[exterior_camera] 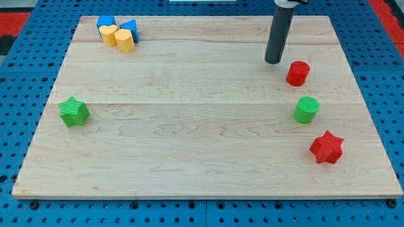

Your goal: Point your arm towards center left side of board

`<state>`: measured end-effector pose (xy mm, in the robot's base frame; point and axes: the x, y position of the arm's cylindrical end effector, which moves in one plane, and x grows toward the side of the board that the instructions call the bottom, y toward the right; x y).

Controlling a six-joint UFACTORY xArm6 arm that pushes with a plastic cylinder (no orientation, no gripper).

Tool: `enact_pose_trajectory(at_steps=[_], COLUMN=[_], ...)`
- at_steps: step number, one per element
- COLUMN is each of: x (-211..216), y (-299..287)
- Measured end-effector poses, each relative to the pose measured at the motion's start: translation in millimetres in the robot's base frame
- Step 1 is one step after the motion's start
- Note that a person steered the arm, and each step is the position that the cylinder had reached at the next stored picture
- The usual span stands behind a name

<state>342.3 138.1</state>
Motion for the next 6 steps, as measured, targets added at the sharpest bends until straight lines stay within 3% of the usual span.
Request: enact_pose_trajectory(at_steps=[1,3,6], x=[27,25,-17], y=[0,25,-165])
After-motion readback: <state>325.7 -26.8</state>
